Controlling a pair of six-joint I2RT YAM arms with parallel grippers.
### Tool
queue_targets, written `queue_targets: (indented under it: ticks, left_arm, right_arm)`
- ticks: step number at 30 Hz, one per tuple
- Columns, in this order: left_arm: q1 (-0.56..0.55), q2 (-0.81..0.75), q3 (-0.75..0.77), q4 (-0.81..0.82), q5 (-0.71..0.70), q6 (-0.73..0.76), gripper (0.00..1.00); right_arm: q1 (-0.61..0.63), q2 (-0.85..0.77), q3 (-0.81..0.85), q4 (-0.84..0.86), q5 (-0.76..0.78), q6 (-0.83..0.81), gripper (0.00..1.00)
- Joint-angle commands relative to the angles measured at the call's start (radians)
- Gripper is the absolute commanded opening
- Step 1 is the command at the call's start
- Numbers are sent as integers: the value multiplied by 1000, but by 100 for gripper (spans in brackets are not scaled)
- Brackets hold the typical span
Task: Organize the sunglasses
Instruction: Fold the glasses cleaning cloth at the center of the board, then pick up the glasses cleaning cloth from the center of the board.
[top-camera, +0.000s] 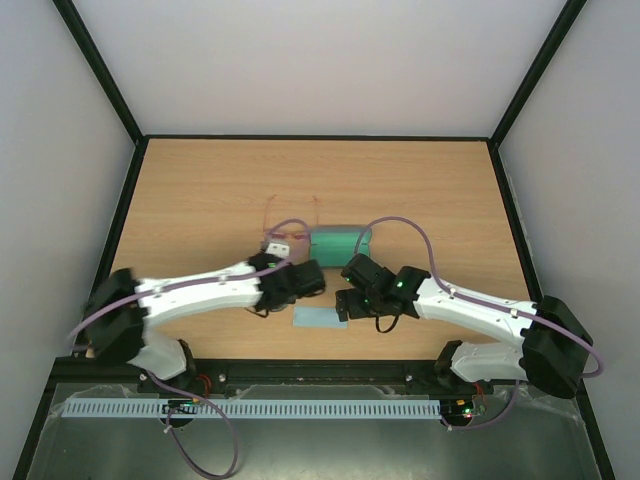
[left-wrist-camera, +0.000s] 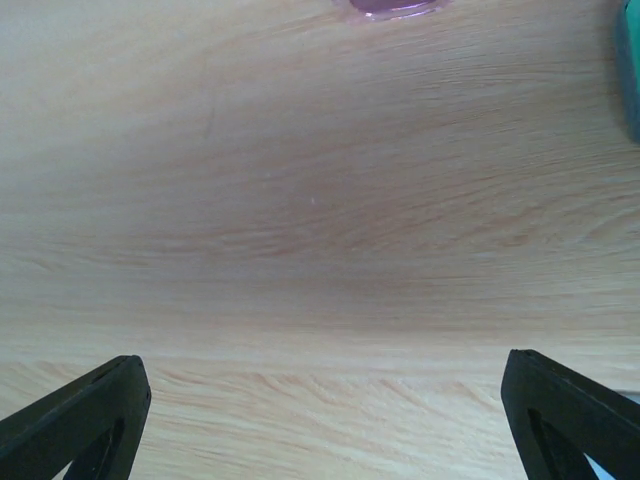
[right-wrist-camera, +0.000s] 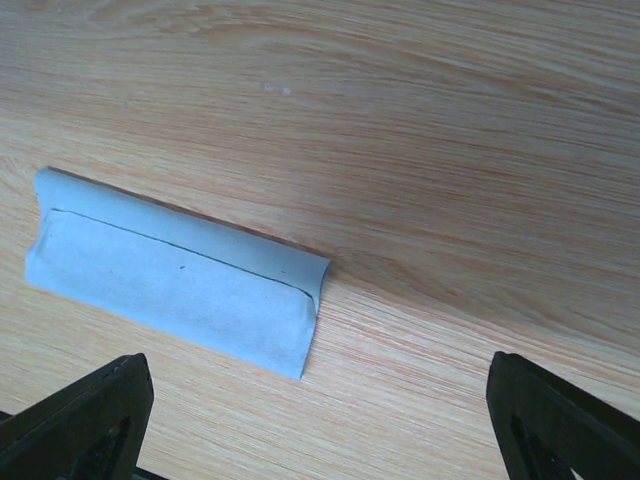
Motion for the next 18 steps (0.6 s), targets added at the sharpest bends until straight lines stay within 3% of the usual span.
queue_targets:
  ticks: [1,6,12,18]
  left_arm:
    - [112,-305,-176,346,263,136,99]
    - [178,-441,-245,401,376,164,99]
    - [213,-498,-311,512,515,163,99]
    - [236,-491,-380,592,604,153,99]
  right_arm:
    - [7,9,-19,15,-12,60,89]
    - [10,26,-31,45,-3,83,79]
    - [13,85,-66,80,-13,102,56]
    - [14,103,-85,102,-8,110,48]
